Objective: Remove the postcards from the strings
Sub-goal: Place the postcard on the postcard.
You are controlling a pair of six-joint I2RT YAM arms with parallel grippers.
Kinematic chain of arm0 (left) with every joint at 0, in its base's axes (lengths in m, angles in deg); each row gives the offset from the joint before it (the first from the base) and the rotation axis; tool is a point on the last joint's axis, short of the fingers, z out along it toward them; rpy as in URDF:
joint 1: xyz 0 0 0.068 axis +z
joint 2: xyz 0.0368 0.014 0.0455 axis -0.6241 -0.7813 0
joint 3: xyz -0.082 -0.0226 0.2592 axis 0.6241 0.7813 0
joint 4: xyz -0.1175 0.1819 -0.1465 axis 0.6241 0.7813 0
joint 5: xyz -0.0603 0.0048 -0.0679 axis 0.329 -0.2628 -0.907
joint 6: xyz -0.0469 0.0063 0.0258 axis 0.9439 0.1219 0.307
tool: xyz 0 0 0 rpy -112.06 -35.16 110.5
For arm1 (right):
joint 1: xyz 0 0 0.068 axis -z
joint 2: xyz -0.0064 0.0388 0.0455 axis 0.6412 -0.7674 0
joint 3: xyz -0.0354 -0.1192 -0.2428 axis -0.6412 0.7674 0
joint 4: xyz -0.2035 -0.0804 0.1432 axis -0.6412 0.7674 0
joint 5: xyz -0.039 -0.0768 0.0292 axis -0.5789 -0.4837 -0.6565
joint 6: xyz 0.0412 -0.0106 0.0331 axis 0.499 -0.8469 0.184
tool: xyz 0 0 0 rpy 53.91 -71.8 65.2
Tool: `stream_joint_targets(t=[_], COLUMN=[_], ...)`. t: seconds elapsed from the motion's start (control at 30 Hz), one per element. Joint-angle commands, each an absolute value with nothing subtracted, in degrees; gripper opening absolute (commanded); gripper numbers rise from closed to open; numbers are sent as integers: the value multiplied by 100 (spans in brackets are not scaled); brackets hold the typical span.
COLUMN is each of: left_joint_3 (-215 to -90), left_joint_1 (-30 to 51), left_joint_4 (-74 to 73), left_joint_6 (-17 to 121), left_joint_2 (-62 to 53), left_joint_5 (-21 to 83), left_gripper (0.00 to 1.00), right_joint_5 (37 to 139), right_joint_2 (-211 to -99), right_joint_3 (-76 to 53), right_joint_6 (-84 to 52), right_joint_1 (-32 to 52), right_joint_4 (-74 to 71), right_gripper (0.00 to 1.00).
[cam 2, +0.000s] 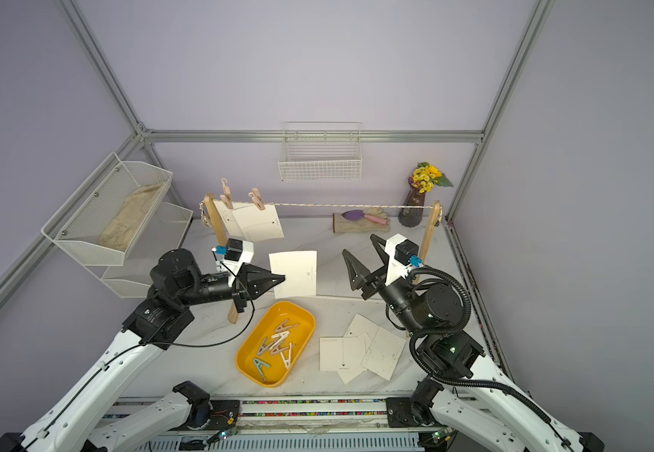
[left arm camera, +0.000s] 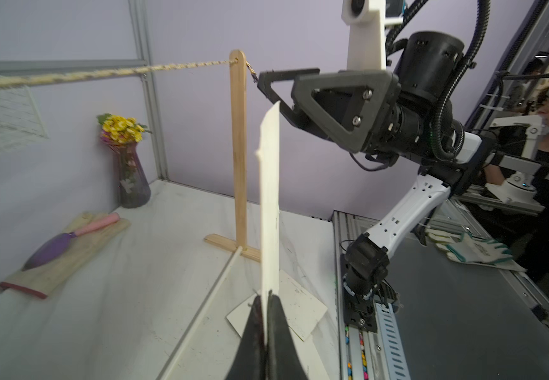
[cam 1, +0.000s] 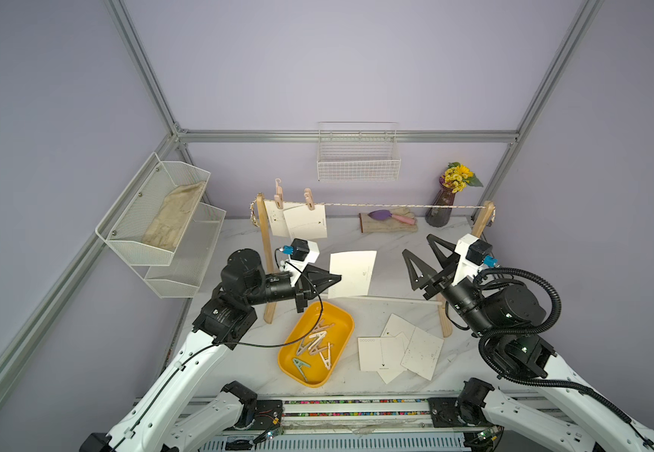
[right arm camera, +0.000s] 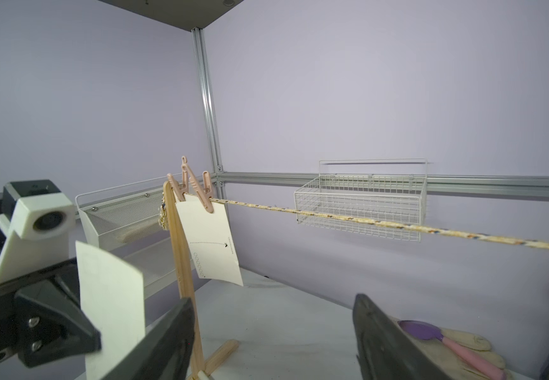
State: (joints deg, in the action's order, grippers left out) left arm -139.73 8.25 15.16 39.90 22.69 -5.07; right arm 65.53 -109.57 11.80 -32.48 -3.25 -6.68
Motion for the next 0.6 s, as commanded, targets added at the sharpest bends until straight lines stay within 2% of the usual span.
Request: stream_joint_targets(t=[0.0, 0.27, 0.57], left_joint_3=[-14400, -15647, -16754], left_joint_1=[236, -659, -1496], left_joint_4=[1998, 4272, 5617], left_joint_6=[3608, 2159, 1056], left_joint_2=[1744, -119, -1967], left_joint_5=[-660, -201, 1082], left_gripper=[0, 0, 0], right_joint_5=[6073, 6240, 6515], right_joint_2=[-11031, -10920, -10965], right_joint_3=[861, 604, 397], right_joint_6=[-3558, -3755, -3933], right_joint_1=[-309, -309, -310], right_joint_4=[-565, -697, -613], right_gripper=[77, 78, 79])
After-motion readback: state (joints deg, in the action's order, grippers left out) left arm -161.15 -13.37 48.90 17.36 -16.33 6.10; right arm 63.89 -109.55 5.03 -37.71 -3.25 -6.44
